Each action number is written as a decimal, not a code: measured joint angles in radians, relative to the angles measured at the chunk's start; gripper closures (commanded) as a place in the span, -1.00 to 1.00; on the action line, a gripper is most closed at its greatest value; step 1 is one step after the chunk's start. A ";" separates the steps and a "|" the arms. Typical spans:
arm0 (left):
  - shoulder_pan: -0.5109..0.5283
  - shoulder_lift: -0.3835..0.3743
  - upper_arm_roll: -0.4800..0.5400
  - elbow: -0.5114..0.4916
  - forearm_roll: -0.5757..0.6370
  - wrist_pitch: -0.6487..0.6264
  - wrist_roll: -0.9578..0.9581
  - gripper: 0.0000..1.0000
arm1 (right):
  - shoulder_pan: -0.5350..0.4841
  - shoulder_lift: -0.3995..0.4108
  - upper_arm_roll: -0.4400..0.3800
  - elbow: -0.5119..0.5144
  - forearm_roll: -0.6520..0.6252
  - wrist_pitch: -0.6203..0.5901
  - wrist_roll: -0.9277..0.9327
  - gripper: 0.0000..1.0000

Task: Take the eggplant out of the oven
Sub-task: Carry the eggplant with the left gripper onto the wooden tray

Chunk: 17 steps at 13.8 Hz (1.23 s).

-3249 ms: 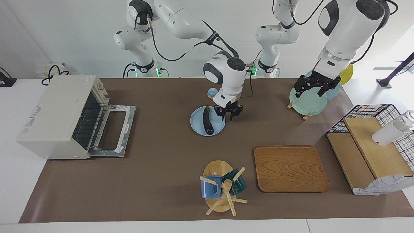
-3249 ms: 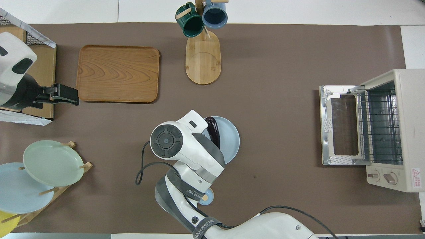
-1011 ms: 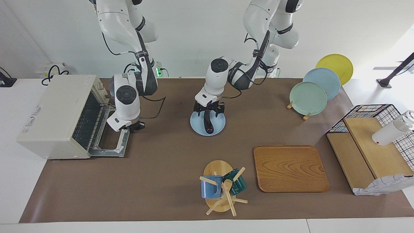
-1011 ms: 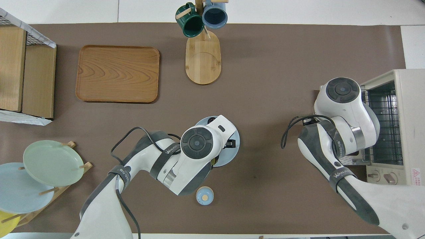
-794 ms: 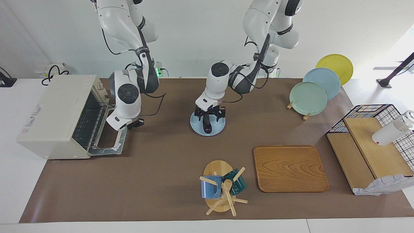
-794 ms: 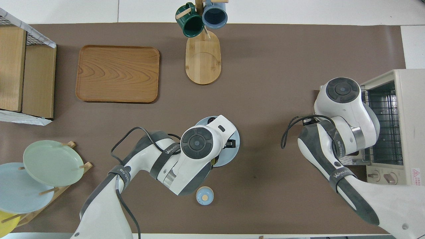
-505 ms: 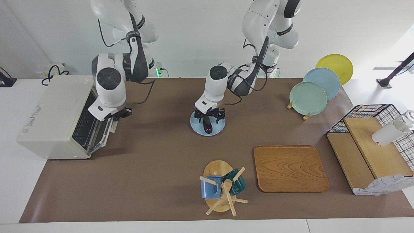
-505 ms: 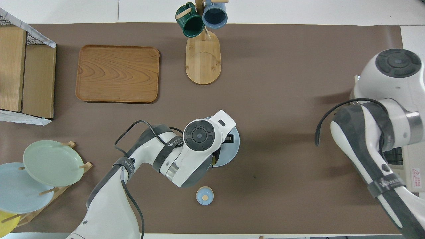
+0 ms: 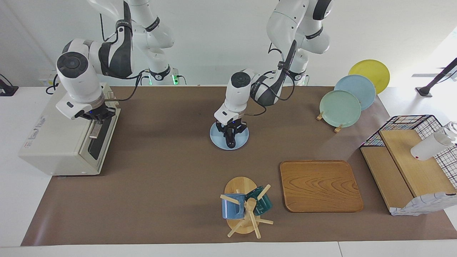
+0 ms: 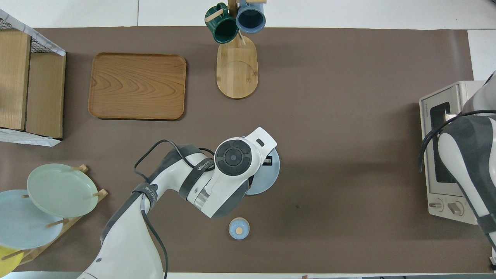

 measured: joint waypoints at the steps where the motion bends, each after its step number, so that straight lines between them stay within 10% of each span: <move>1: 0.000 0.000 0.000 0.005 0.000 -0.002 0.000 0.78 | -0.001 -0.011 0.000 0.000 0.003 -0.034 -0.010 0.80; 5: 0.007 -0.001 0.002 0.020 0.000 -0.021 -0.001 1.00 | 0.006 -0.084 0.003 0.050 0.111 -0.130 -0.018 0.19; 7: 0.036 -0.012 0.005 0.038 0.000 -0.043 -0.001 1.00 | 0.008 -0.099 0.006 0.103 0.173 -0.153 -0.018 -0.84; 8: 0.061 -0.023 0.006 0.045 0.000 -0.056 0.000 1.00 | 0.008 -0.100 0.006 0.119 0.197 -0.153 -0.018 -1.00; 17: 0.466 0.001 0.013 0.279 -0.005 -0.244 0.355 1.00 | 0.065 -0.036 -0.010 0.242 0.236 -0.170 -0.003 -1.00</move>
